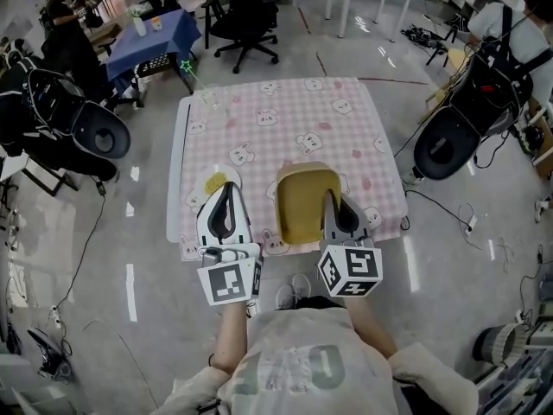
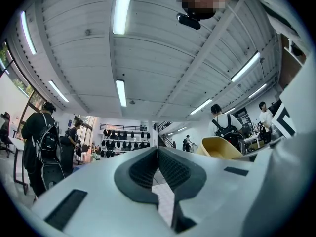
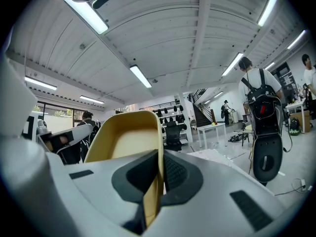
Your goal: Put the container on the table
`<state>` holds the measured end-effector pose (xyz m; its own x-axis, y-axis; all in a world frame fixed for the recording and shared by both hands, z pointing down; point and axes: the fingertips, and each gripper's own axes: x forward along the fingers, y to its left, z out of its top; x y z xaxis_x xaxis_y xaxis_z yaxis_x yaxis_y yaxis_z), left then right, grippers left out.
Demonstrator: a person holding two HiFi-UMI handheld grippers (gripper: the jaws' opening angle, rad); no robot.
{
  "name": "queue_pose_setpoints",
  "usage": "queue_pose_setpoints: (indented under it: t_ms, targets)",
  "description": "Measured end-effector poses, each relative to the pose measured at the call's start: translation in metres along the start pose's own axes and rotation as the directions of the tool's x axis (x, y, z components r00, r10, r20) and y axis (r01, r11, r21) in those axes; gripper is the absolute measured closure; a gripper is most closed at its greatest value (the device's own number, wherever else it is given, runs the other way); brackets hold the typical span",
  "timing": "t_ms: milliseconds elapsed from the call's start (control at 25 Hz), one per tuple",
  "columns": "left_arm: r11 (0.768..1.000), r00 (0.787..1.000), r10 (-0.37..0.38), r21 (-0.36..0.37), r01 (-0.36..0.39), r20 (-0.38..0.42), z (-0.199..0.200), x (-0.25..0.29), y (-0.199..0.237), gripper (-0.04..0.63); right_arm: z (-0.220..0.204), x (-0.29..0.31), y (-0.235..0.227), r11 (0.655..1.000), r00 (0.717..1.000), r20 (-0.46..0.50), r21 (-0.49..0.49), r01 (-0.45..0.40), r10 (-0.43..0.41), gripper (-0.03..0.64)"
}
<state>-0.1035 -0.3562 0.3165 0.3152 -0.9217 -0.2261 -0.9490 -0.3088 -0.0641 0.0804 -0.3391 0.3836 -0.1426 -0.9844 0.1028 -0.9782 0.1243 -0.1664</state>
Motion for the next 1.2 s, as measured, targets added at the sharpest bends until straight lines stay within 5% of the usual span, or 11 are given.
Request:
queue_pose_setpoints:
  t_ms: [280,560,1200]
  targets:
    - [1.000,1.000,0.009,0.024,-0.009,0.010,0.002,0.002,-0.011,0.566,0.010,0.031,-0.022,0.999,0.999,-0.041,0.034,-0.002,0.003,0.586]
    - [0.999,0.999,0.037,0.032,-0.037,-0.002,0.001,0.007,-0.004,0.566,-0.001,0.098,-0.042,0.996,0.978,-0.207,0.084,0.014,0.004,0.586]
    - [0.995,0.995,0.083,0.056,-0.080,-0.047,-0.037,0.002,0.007,0.566,-0.130,0.202,-0.073,0.973,0.822,-0.570,0.194,0.126,0.007,0.586]
